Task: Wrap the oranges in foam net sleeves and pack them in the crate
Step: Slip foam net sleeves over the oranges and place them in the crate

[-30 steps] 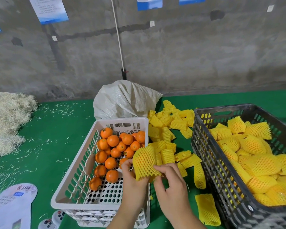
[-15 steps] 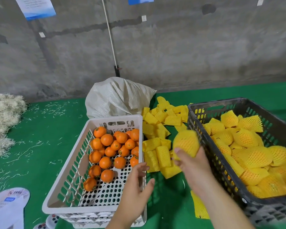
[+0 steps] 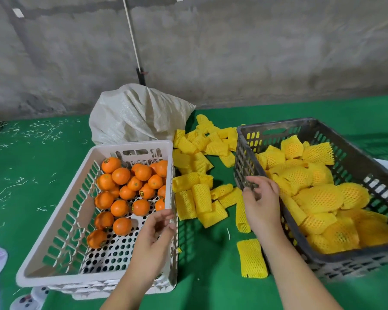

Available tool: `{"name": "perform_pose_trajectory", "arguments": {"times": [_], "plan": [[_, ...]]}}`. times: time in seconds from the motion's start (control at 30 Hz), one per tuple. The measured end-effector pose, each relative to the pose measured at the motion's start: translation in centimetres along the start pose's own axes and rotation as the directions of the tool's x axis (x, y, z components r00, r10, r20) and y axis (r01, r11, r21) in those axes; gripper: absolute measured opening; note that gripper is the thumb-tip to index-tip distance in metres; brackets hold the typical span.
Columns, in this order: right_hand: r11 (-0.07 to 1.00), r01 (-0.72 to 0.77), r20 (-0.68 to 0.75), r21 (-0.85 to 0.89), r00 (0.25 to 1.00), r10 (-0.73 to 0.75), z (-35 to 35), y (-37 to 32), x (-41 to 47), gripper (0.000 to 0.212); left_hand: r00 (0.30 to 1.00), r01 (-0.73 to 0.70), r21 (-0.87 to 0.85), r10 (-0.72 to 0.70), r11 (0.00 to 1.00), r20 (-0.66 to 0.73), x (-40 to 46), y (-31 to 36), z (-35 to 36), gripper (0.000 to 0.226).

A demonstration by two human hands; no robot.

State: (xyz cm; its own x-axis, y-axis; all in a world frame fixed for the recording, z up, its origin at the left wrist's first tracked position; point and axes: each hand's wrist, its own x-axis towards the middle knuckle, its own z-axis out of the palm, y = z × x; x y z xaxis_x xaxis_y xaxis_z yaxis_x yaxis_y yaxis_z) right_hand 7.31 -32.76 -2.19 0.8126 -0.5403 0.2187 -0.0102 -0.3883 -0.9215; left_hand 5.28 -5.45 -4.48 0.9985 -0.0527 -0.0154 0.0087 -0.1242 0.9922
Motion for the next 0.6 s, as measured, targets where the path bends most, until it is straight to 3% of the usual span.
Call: {"name": "perform_pose_trajectory", "arguments": {"times": [0.07, 0.17, 0.27, 0.33, 0.43, 0.5, 0.57, 0.6], "plan": [[0.983, 0.126, 0.131, -0.134, 0.985, -0.109, 1.6, 1.2, -0.4, 0.020, 0.998, 0.026, -0.053, -0.029, 0.998, -0.057, 0.1, 0.3, 0.2, 0.018], [0.933, 0.148, 0.335, -0.328, 0.942, -0.032, 4.6, 3.5, -1.0, 0.021, 0.988, 0.110, -0.091, -0.119, 0.990, -0.100, 0.6, 0.9, 0.3, 0.016], [0.780, 0.199, 0.575, -0.594, 0.783, 0.238, 7.2, 6.3, -1.3, 0.025, 0.971, 0.189, -0.119, -0.203, 0.975, -0.128, 1.0, 1.0, 0.3, 0.015], [0.713, 0.289, 0.679, -0.639, 0.648, 0.346, 8.6, 7.8, -1.3, 0.028, 0.962, 0.200, -0.118, -0.218, 0.973, -0.164, 1.3, 0.7, 0.3, 0.014], [0.627, 0.428, 0.751, -0.651, 0.484, 0.449, 10.4, 9.4, -1.3, 0.048, 0.958, 0.204, -0.064, -0.212, 0.977, -0.192, 1.5, 0.0, 1.3, 0.014], [0.585, 0.452, 0.739, -0.673, 0.418, 0.528, 11.0, 10.1, -1.1, 0.068, 0.958, 0.210, -0.067, -0.219, 0.975, -0.188, 2.2, -0.5, 1.9, 0.012], [0.599, 0.420, 0.731, -0.682, 0.416, 0.541, 11.2, 10.7, -1.0, 0.076, 0.930, 0.335, -0.099, -0.346, 0.937, -0.122, 4.4, -1.1, 1.2, 0.025], [0.621, 0.393, 0.731, -0.678, 0.450, 0.513, 11.2, 10.8, -0.9, 0.076, 0.903, 0.416, -0.080, -0.422, 0.906, -0.076, 6.2, -1.3, 0.4, 0.029]]}}
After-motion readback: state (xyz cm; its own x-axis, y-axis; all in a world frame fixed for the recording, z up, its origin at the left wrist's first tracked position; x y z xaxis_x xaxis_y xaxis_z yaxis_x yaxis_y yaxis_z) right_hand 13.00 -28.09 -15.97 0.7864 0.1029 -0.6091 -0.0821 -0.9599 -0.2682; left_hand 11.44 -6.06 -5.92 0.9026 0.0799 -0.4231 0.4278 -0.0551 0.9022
